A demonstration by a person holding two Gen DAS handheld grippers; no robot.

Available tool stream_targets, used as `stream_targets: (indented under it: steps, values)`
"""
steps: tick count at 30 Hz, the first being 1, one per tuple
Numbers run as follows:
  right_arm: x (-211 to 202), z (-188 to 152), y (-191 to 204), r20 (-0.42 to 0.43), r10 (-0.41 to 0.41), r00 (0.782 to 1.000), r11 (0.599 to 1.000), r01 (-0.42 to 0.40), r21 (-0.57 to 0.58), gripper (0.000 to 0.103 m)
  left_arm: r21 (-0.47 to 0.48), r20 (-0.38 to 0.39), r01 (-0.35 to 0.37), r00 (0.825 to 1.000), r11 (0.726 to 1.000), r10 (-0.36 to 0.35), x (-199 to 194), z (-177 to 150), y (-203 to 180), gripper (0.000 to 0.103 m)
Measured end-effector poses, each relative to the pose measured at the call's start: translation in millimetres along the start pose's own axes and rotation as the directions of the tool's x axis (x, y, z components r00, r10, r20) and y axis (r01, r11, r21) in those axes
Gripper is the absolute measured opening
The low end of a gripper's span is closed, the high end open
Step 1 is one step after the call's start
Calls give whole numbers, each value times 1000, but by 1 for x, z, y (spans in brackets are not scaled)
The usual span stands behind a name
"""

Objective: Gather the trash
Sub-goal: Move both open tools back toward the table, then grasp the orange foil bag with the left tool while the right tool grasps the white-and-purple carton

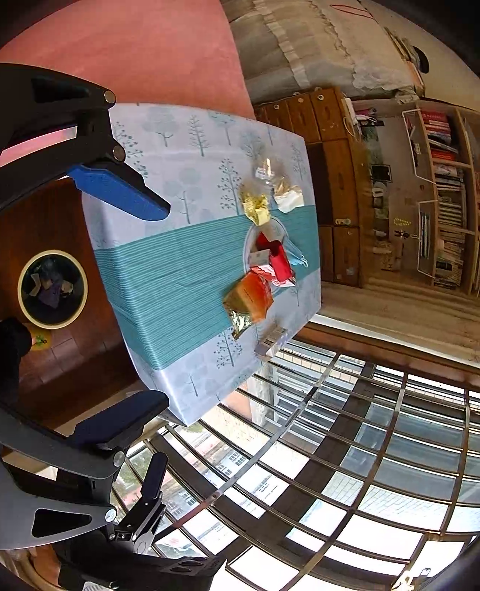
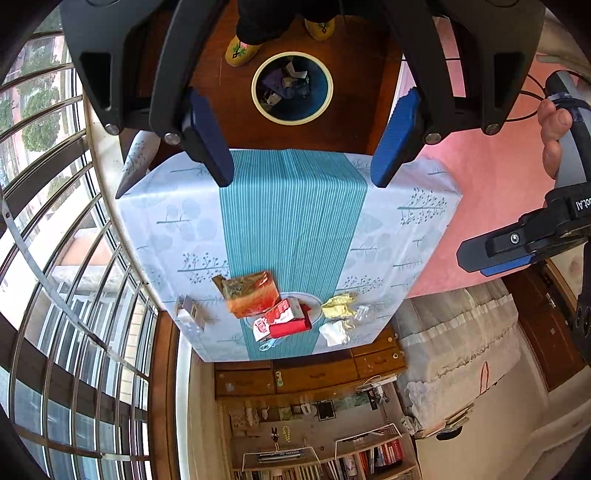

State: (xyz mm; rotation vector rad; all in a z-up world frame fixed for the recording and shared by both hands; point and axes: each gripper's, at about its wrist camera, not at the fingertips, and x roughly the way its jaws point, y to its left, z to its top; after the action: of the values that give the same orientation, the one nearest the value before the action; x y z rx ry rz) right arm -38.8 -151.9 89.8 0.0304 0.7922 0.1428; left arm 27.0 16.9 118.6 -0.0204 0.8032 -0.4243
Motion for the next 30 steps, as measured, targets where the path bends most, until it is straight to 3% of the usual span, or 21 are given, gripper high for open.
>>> stream_targets:
  steps: [9, 17, 23, 30]
  values:
    - [27, 58, -53, 32, -50, 998, 998, 49, 41, 74, 35, -43, -46, 998, 998, 47, 67, 63, -27, 94]
    - [119, 126, -146, -23, -42, 999, 998, 43, 49, 74, -62, -171, -89, 982, 994, 78, 203, 123, -24, 94]
    - [207, 176, -219, -108, -25, 994, 998, 31, 51, 74, -156, -324, -152, 941, 976, 95, 328, 153, -23, 94]
    - [306, 215, -273, -186, -14, 983, 1000, 14, 1, 74, -237, -466, -247, 877, 940, 113, 457, 162, -22, 94]
